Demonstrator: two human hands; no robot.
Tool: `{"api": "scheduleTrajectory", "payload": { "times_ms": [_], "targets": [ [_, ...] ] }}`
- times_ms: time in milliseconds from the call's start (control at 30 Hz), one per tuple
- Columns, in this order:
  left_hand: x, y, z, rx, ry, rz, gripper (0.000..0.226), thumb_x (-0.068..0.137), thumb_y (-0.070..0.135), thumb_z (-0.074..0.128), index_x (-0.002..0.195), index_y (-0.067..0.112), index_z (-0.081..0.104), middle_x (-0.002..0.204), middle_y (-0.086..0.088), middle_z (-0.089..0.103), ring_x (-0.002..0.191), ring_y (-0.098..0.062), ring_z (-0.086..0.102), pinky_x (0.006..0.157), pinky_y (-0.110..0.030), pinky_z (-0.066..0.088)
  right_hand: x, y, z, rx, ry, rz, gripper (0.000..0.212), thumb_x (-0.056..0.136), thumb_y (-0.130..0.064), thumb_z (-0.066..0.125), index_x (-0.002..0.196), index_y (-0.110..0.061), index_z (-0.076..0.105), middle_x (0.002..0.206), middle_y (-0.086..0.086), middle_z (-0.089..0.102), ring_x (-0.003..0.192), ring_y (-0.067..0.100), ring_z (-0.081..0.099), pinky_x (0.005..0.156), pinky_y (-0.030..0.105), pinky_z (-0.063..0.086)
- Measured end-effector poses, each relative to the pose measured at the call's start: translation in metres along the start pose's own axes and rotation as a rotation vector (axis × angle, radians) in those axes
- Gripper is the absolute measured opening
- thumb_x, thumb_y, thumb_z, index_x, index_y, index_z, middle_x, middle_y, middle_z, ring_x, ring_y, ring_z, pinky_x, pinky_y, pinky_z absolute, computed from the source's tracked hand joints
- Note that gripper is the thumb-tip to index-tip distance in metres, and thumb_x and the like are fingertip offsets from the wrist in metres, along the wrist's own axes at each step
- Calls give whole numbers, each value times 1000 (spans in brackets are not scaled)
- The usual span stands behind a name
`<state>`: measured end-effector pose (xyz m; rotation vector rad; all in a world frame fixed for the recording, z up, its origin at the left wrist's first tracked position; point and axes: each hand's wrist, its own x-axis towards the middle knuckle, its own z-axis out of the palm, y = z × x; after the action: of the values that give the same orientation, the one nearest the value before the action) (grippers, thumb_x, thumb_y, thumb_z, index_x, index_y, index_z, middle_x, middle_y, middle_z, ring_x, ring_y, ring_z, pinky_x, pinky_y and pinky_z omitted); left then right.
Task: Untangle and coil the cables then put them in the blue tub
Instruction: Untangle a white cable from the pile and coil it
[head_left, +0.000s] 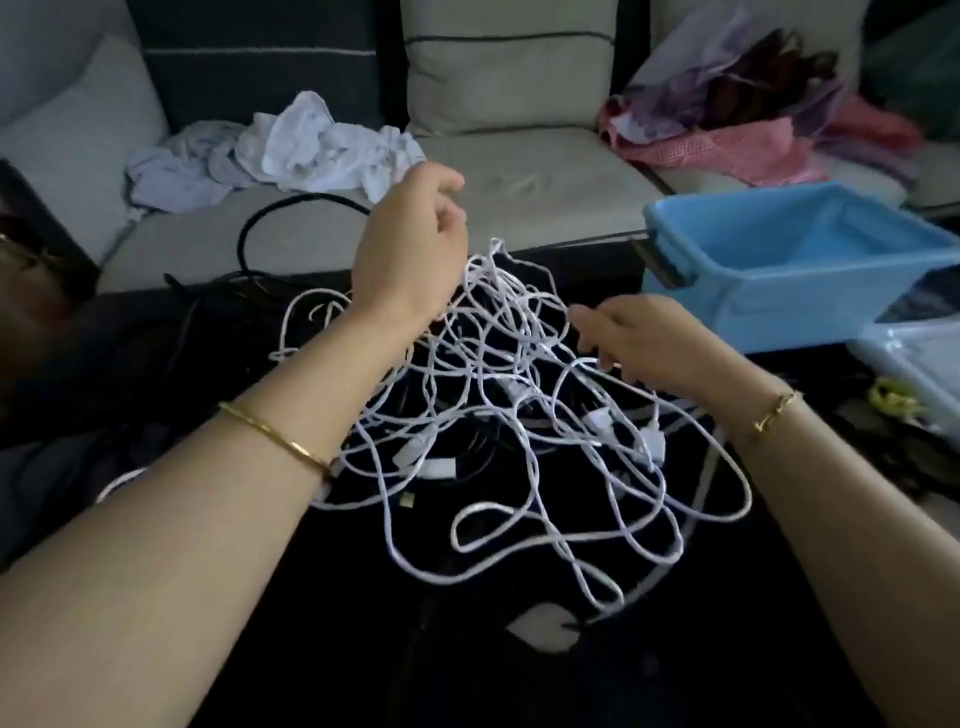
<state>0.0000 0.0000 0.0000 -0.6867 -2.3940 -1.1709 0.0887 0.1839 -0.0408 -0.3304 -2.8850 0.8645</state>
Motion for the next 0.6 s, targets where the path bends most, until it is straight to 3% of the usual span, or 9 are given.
{"api": "scheduleTrajectory", "payload": {
  "times_ms": [67,167,300,433,533,600],
  "targets": [
    [-12,8,-11,-5,-48,-9,31,93,9,44,121,13,55,89,10,59,91,-17,62,91,-38,50,-19,0,6,-199,-173,12,53,93,-49,48,77,0,60,69,8,60,64,23,55,67,34,48],
    [-27,24,-35,9,-71,7,30,93,8,44,120,14,56,89,8,61,89,-19,63,89,-41,50,-35,8,14,-264,-154,8,27,86,-31,61,82,-4,65,77,5,64,77,25,62,71,34,51],
    [-43,41,-55,44,-74,30,30,93,10,44,120,16,56,93,7,63,87,-18,65,86,-40,51,-52,-6,-10,19,144,-9,19,90,-23,58,77,-10,64,64,-1,63,60,17,58,58,28,48],
    [-48,66,-53,65,-182,16,34,93,6,47,127,12,52,108,0,59,89,-14,57,83,-30,46,-61,-43,-53,385,271,-160,21,91,-22,60,71,-17,61,56,-2,60,38,2,45,42,14,37],
    [-55,82,-43,79,-264,4,38,93,4,49,130,8,48,118,-7,51,93,-14,51,74,-15,40,-62,-69,-80,521,350,-250,20,91,-20,58,76,-9,63,52,0,57,32,5,41,37,14,32],
    [-60,91,-37,77,-326,-32,31,95,7,46,126,7,50,118,-9,52,95,-19,56,74,-20,47,-62,-83,-96,635,399,-285,19,93,-18,56,82,-3,62,50,0,56,32,8,41,35,19,33]
  ]
}}
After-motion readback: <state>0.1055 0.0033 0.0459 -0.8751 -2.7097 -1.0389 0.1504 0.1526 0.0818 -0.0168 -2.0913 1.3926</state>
